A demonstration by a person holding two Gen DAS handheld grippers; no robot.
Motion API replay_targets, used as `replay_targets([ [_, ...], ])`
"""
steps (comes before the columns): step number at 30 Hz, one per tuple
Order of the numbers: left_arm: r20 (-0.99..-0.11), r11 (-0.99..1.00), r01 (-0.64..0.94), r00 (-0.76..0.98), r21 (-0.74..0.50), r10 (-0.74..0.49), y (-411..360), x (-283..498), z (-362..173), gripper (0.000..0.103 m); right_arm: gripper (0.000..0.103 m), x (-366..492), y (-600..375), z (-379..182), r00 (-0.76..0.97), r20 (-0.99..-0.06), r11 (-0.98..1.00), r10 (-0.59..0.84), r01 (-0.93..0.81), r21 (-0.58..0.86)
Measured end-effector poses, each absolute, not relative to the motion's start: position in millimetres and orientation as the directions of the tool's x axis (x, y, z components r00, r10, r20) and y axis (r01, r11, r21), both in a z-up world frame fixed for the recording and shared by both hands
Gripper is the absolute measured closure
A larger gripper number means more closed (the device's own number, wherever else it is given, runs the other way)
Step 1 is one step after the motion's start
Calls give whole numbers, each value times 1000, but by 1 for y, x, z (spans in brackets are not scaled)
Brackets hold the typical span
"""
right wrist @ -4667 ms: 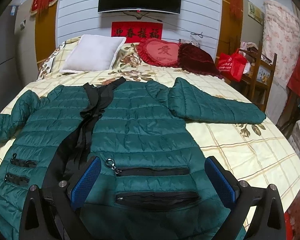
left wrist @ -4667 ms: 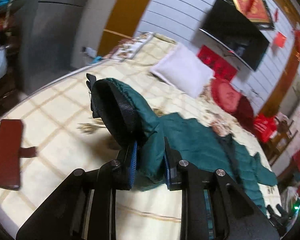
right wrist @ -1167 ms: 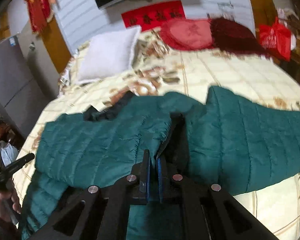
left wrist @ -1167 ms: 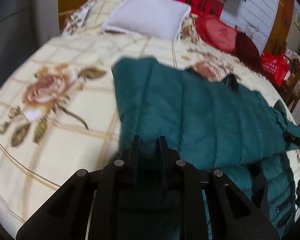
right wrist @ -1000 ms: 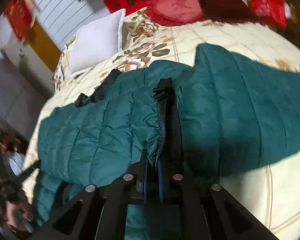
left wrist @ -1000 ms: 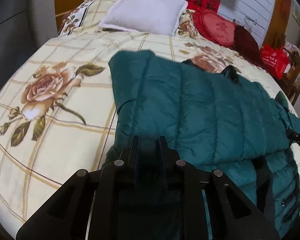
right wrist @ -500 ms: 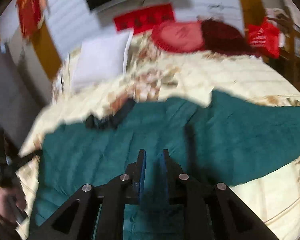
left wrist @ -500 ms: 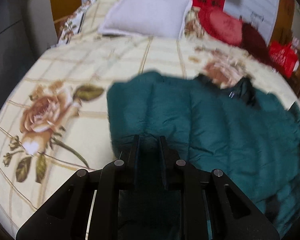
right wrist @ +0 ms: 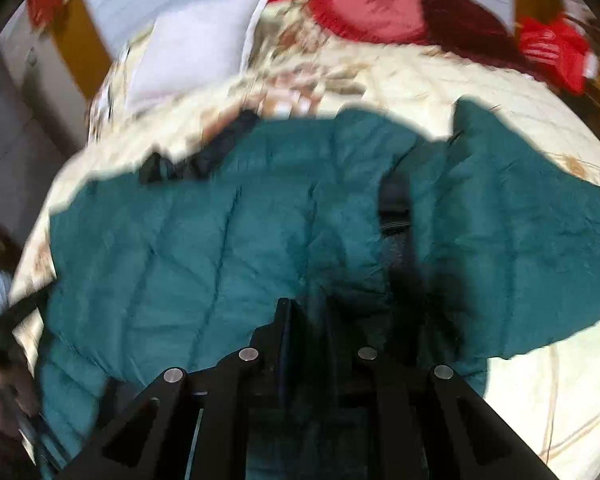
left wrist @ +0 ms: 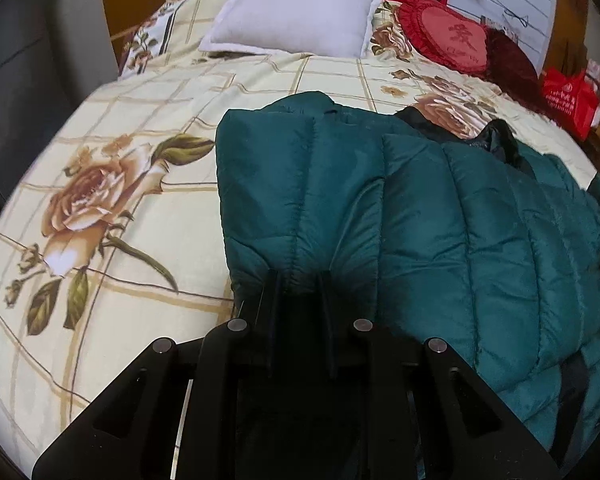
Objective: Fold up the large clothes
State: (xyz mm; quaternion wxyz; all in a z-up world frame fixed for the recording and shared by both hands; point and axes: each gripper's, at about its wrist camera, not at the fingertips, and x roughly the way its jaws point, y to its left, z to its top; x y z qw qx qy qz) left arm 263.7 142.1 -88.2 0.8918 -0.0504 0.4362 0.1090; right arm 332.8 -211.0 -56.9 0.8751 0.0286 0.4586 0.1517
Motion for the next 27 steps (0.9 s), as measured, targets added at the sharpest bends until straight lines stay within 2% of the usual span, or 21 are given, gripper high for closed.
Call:
replay_targets([
  [1,-785,970,-242,599,11,158,141,263,-89,85,89,329,-210,-45,588,-759,958,278,-225,176],
  [3,-777,969,-245,607,15,165,140,261,-90,85,82,327,-202,-37,635,-726,962,264,-232,147],
  [4,-773,969,-246,612,14,166,141,261,-91,85,80,331,-197,-41,630,-737,965,247,-229,128],
  [6,-769,970,-245,620,0,157,142,260,-91,85,80,350,-189,-66,532,-819,968,215,-228,105],
  [7,-768,970,-245,622,-5,153,143,260,-92,85,80,352,-188,-75,532,-822,967,206,-240,87],
  [8,-766,970,-244,625,-9,150,144,259,-92,85,80,349,-189,-75,578,-790,969,203,-236,76],
  [13,-758,969,-248,633,-4,159,143,259,-91,85,79,340,-189,-70,592,-781,966,197,-254,51],
  [17,-726,970,-241,670,-14,156,140,248,-72,85,79,305,-205,-39,683,-688,952,247,-305,39],
  [19,-714,973,-229,687,-38,134,136,241,-61,85,78,288,-218,-35,686,-670,944,285,-322,72],
  [21,-702,975,-216,702,-50,120,128,228,-48,85,78,272,-230,-42,670,-682,941,294,-330,81],
  [24,-691,979,-193,716,-61,98,115,206,-36,85,78,257,-244,-67,654,-723,959,223,-282,41],
  [27,-683,984,-164,727,-73,71,101,178,-41,85,78,245,-260,-74,656,-725,974,210,-207,94],
])
